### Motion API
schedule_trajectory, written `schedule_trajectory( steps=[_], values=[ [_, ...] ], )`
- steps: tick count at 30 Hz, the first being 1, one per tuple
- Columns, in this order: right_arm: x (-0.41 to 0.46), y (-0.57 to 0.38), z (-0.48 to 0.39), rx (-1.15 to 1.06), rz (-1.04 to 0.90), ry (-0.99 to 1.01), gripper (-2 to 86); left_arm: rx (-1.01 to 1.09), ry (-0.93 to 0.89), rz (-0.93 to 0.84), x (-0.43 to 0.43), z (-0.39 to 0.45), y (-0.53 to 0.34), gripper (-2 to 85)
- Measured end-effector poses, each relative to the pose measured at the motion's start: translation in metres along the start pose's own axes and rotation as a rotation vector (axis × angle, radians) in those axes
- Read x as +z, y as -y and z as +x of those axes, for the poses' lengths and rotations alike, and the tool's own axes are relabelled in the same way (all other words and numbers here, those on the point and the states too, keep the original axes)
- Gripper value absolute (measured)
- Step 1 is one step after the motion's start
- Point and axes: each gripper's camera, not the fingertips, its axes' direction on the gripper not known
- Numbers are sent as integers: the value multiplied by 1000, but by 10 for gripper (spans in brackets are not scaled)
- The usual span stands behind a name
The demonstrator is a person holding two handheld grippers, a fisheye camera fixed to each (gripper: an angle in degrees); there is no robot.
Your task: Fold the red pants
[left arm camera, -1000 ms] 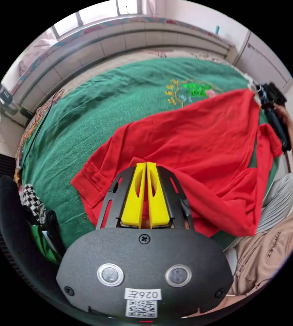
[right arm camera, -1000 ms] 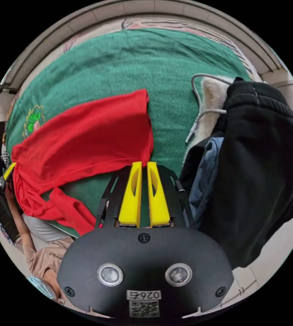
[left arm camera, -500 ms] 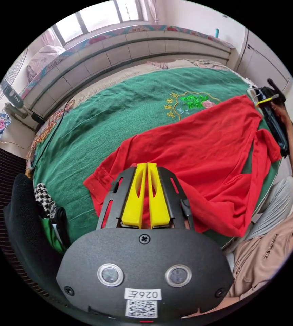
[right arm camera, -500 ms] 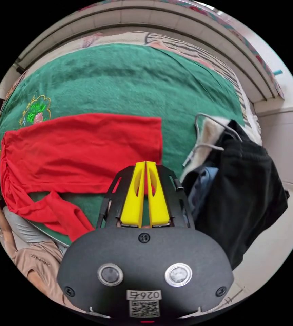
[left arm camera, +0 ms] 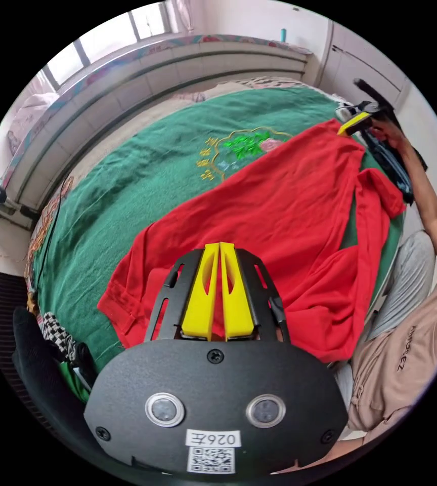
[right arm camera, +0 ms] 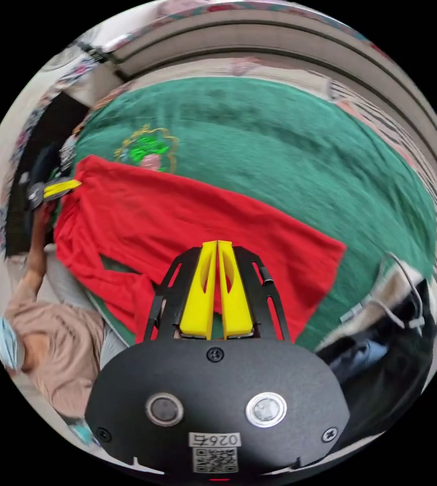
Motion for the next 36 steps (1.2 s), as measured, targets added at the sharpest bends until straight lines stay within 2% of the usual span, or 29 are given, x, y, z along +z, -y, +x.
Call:
schedule_trajectory(
  steps=[1,3,5,8,11,14,18,19,21,23,24,26,27,29,31,32,34,36],
  values=[
    [5,0,-7,-85,-7,67,-10,33,-21,37,-3,7,-2,-7],
    [23,3,-10,-119,-47,32,-12,77,-47,42,10,15,-2,-8],
    [30,-3,-3,-106,-75,32,-12,129,-46,-116,53,21,2,-8],
    [-1,-33,3,-95,-1,19,-10,88,-72,-60,39,12,-7,-8],
    [-13,-54,-9,-184,12,126,-9,107,-188,42,38,13,-28,-9],
    [15,-65,-34,-221,-132,-35,-9,131,-213,-97,81,18,-39,-10],
    [-9,-102,-63,-256,-135,-175,-10,99,-175,11,61,13,-68,-10],
    [-24,-119,-74,-261,-109,-261,-10,83,-138,102,42,13,-85,-10],
    [-60,-150,-91,-272,-27,-309,-11,64,-89,278,4,12,-117,-10],
    [-134,-205,-117,-257,182,-333,-13,-7,-6,592,-57,11,-181,-10],
    [-155,-223,-126,-255,249,-337,-13,-33,17,667,-71,11,-200,-10],
    [-246,-317,-174,-297,630,-352,-13,-162,111,981,-121,14,-288,-10],
    [-266,-348,-188,-323,752,-347,-12,-197,120,1063,-130,15,-310,-10],
    [-316,-475,-236,-414,1256,-280,-11,-255,50,1347,-151,16,-387,-9],
    [-318,-556,-265,-441,1559,-230,-11,-196,-43,1455,-156,15,-422,-9],
    [-314,-593,-284,-452,1637,-215,-10,-184,-114,1446,-154,12,-437,-9],
    [-306,-626,-309,-405,1618,-216,-10,-135,-199,1320,-145,11,-444,-8],
    [-291,-638,-334,-402,1479,-279,-10,-148,-215,1161,-128,13,-442,-6]
  ],
)
